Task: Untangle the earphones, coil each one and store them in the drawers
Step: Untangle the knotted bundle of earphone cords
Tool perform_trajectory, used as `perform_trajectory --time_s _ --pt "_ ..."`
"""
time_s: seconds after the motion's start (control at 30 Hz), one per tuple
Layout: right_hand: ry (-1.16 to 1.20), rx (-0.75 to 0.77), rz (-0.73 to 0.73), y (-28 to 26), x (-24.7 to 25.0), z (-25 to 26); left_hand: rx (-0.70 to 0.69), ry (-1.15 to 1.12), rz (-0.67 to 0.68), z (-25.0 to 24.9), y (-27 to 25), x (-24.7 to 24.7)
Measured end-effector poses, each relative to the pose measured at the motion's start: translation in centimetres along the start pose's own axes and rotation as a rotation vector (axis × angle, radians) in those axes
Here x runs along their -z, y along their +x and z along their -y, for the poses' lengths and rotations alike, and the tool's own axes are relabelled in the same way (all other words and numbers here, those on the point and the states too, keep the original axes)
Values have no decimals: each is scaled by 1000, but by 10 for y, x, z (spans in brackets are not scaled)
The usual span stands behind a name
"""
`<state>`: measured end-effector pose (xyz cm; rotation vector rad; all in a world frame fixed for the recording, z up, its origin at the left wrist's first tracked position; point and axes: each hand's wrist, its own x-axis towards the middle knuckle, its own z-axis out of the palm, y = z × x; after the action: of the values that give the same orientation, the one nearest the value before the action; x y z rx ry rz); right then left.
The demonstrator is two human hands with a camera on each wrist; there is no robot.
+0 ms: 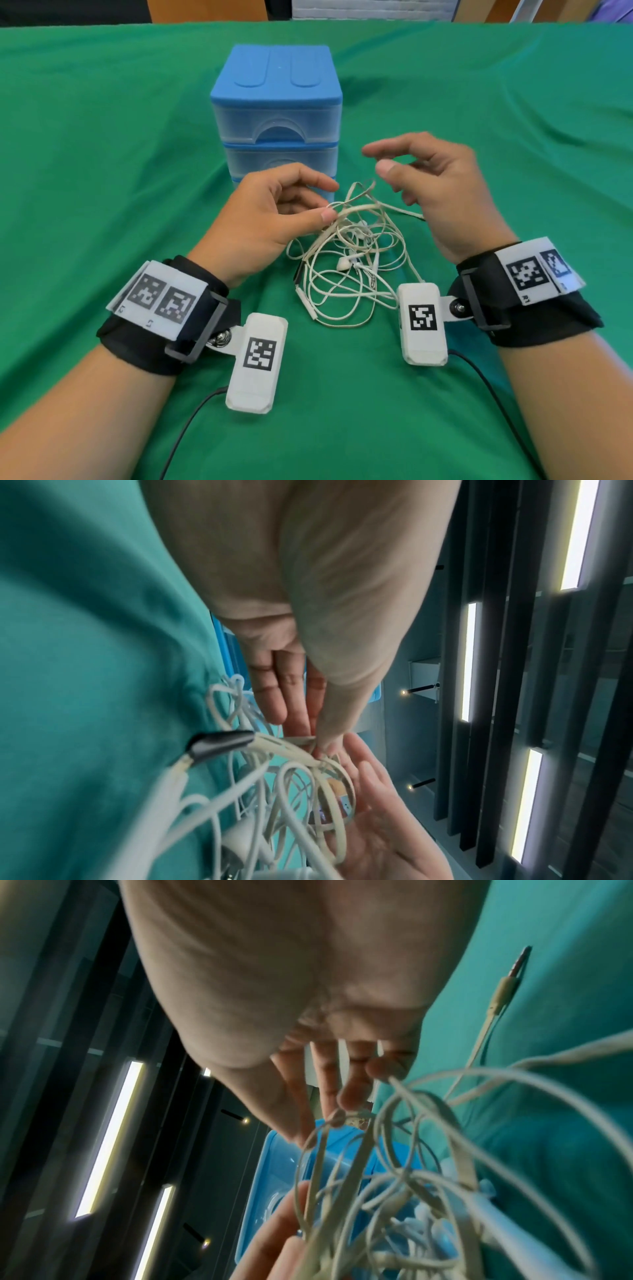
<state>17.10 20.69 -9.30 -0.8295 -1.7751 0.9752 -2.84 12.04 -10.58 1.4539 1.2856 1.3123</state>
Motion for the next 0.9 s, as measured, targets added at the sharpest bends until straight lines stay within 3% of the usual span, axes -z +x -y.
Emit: perform_trajectory --time_s 0.1,0.17,0.33,0.63,0.9 --pt "-36 -73 222 -4 -6 -4 6 -42 4 -1 0 -2" --pt "-58 -111 265 -4 -6 -7 15 -62 1 -1 0 -1" --pt "-75 -77 203 -4 -1 -5 54 -113 23 0 0 4" --pt "-49 -20 -57 0 7 0 60 -45 116 2 -1 2" --pt "-119 -31 52 -1 5 2 -26 75 47 6 2 2"
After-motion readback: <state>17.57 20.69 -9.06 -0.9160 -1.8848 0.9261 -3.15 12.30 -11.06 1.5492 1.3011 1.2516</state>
